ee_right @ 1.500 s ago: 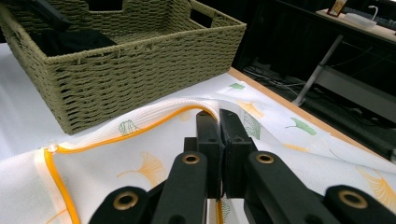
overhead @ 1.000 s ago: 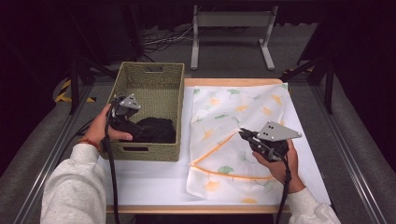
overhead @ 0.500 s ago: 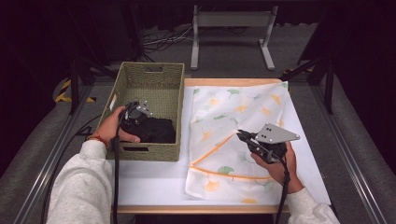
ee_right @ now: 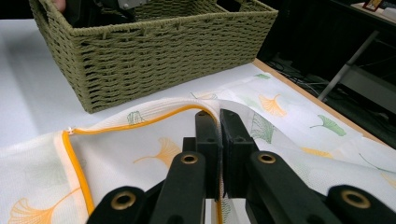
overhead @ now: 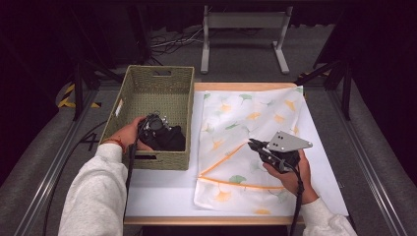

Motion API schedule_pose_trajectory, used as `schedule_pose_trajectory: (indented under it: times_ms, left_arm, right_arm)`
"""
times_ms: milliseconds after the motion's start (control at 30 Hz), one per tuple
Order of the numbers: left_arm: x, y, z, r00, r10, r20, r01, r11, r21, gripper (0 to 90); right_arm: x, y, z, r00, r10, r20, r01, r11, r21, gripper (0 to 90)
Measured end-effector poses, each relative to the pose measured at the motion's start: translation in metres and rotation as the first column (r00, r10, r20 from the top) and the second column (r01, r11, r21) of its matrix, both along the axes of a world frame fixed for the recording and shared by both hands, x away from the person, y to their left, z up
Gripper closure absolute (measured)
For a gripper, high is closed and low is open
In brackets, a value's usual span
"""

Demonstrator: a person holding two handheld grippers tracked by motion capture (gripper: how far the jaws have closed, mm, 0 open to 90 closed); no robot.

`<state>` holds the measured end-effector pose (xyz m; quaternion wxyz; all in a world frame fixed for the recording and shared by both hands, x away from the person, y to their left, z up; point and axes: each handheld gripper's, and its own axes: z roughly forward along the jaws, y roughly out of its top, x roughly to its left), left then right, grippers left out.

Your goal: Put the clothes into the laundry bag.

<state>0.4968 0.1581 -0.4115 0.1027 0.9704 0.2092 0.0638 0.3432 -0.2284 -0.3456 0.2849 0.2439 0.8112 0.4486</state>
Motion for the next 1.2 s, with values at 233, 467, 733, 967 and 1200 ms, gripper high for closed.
schedule_pose_trajectory:
  times_ms: [233, 467, 733, 967, 1200]
  left_arm:
    - [0.002, -0.002, 0.002, 0.9999, -0.012, 0.004, 0.012, 0.998, 0.062, 20.9]
    - [0.0, 0.001, 0.009, 0.998, -0.002, 0.063, -0.004, 0.996, 0.089, 46.2]
    - [-0.005, 0.009, 0.022, 0.9916, 0.012, 0.129, -0.013, 0.9999, 0.007, 52.8]
    - [-0.013, 0.022, 0.04, 0.978, 0.045, 0.204, -0.031, 0.9968, -0.073, 53.1]
    - [-0.034, 0.043, 0.071, 0.9571, 0.066, 0.282, -0.006, 0.9781, -0.208, 53.4]
  right_arm:
    - [0.0, -0.001, -0.002, 1.0, 0.0, -0.002, 0.0, 1.0, -0.006, 87.6]
    - [-0.001, -0.004, -0.003, 1.0, -0.006, -0.005, 0.006, 1.0, -0.006, 87.9]
    - [-0.001, -0.005, -0.003, 1.0, -0.004, -0.004, 0.004, 1.0, 0.006, 88.3]
    - [-0.003, -0.005, -0.002, 1.0, -0.002, 0.009, 0.002, 1.0, 0.006, 88.8]
    - [-0.004, -0.008, 0.001, 0.9998, -0.007, 0.018, 0.006, 0.9998, 0.016, 88.8]
